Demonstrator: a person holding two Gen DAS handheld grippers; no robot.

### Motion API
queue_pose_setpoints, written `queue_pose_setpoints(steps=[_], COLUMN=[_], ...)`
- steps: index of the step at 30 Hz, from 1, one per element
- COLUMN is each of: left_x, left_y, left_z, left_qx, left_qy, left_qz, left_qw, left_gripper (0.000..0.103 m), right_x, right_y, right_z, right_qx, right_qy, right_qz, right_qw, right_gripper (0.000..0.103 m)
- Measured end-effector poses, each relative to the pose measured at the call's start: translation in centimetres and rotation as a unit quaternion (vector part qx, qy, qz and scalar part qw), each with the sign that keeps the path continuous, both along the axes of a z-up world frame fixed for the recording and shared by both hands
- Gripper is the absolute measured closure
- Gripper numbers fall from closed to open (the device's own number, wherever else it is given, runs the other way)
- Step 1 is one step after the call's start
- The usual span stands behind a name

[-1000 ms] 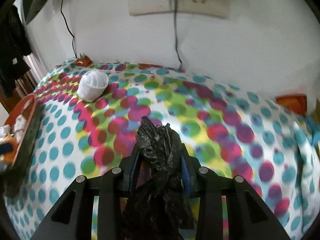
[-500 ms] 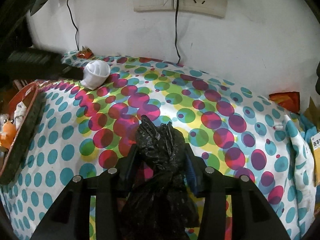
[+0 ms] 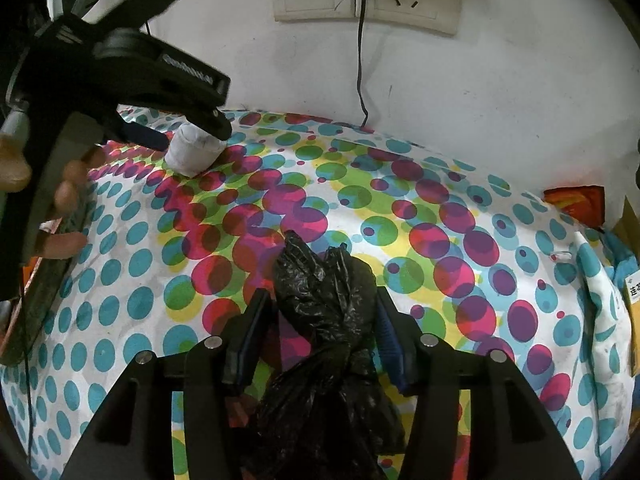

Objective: Organize objects
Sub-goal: 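Grasp the white rolled sock on the bed with the left tool, then carry the white rolled sock over the red tray with the left tool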

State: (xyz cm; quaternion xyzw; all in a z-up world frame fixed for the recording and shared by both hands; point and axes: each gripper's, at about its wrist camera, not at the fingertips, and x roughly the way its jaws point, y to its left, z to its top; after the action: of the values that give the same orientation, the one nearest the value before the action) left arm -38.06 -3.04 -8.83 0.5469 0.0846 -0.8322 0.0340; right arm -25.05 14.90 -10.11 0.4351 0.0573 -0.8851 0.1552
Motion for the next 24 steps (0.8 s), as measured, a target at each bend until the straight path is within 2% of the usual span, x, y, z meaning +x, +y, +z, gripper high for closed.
queue_pose_setpoints(steps=[8, 10, 11, 17, 24], left_x=[-0.5, -0.3, -0.2, 0.8, 3.1], left_y=[-1.1, -0.5, -0.3, 1.8, 2.0], left_z=[-2.0, -2.0, -2.0, -2.3, -2.7], left_qx=[0.0, -0.002, -0.001, -0.057, -0.067], left_qy=[0.017, 0.032, 0.036, 0.043, 0.041], left_qz=[0.022, 0.001, -0.009, -0.04, -0.052], left_qw=[0.9996, 0.9995, 0.9993, 0.9967, 0.9956], left_gripper=[0.029, 0.051, 0.057, 0.057, 0.057], right_x=[0.0, 0.0, 0.0, 0.1, 0.2], right_y=[0.0, 0.0, 0.0, 0.0, -0.4], right_z=[-0.1, -0.1, -0.1, -0.3, -0.4], right_qx=[0.0, -0.001, -0.002, 0.0, 0.012], right_qy=[-0.001, -0.001, -0.001, 0.001, 0.003], right_qz=[0.004, 0.005, 0.005, 0.006, 0.006], right_qw=[1.0, 1.0, 1.0, 1.0, 1.0], right_gripper=[0.05, 0.049, 0.048, 0.048, 0.048])
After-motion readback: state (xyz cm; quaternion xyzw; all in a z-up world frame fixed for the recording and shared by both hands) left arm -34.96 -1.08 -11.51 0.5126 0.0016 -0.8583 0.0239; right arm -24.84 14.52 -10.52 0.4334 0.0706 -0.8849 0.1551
